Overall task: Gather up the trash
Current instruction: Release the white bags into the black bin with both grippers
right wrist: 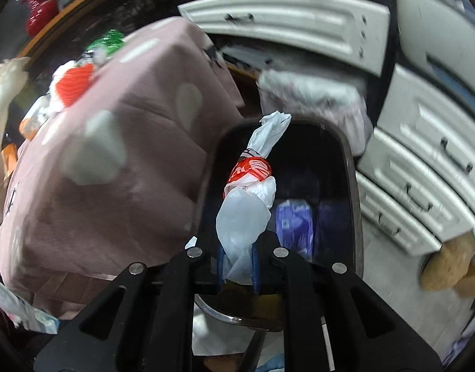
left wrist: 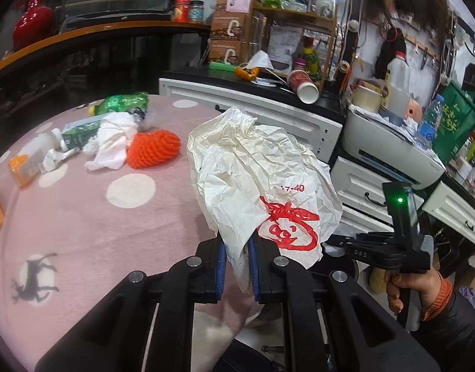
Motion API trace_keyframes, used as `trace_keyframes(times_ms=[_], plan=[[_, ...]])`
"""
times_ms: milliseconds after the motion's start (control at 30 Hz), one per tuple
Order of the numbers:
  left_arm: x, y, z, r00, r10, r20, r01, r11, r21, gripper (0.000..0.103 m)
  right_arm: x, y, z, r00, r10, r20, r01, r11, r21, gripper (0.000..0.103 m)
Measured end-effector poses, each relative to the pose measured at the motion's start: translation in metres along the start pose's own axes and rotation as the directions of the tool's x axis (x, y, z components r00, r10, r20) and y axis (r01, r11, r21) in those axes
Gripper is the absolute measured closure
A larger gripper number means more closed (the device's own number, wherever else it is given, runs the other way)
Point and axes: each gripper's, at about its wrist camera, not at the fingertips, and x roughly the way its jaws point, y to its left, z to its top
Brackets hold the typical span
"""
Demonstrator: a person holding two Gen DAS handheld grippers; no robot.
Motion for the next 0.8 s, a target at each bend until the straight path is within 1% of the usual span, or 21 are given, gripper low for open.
trace_keyframes(times_ms=[33,67,100,133,167,200,300,467,633,800], plan=[[0.003,-0.004,0.000,1.000,-0.004,-0.005,0.004,1.000,0.008,0.090,0.004,-0.004,-0.001,1.000,0.001,-0.010,-0.001,1.000,0.018,0.077],[0.005,-0.007,0.000,1.000,-0.007,-0.011,0.008,1.000,0.017,0.090,0.009,-0.009,-0.001,1.000,-0.005,-0.019,0.005,0.999,0.038,0.057],[0.008,-0.011,0.000,1.000,-0.010,-0.016,0.010,1.000,0.029,0.090,0.010,-0.012,-0.002,1.000,-0.013,-0.018,0.014,0.999,0.048,0.045],[0.010,-0.015,0.000,1.000,-0.012,-0.020,0.013,0.999,0.040,0.090,0.010,-0.015,-0.003,1.000,-0.029,-0.008,0.030,0.998,0.058,0.025],[0.012,-0.018,-0.001,1.000,-0.015,-0.024,0.016,0.999,0.049,0.090,0.009,-0.016,-0.003,0.999,-0.043,0.005,0.042,0.997,0.064,0.023],[0.014,-0.021,-0.001,0.999,-0.016,-0.028,0.018,0.998,0.059,0.090,0.007,-0.019,-0.003,0.998,-0.056,0.018,0.054,0.996,0.073,0.023],[0.020,-0.031,0.000,0.999,-0.022,-0.037,0.025,0.996,0.089,0.090,-0.001,-0.030,0.001,0.998,-0.059,0.031,0.055,0.993,0.106,0.023],[0.037,-0.048,0.001,0.997,-0.033,-0.066,0.042,0.990,0.133,0.090,-0.022,-0.045,0.007,0.991,-0.104,0.082,0.091,0.985,0.147,0.022],[0.060,-0.069,-0.002,0.992,-0.045,-0.115,0.065,0.981,0.184,0.090,-0.049,-0.056,0.011,0.977,-0.159,0.141,0.135,0.976,0.169,0.020],[0.081,-0.083,-0.005,0.986,-0.051,-0.161,0.084,0.974,0.211,0.090,-0.071,-0.058,0.013,0.959,-0.204,0.198,0.172,0.971,0.167,0.020]])
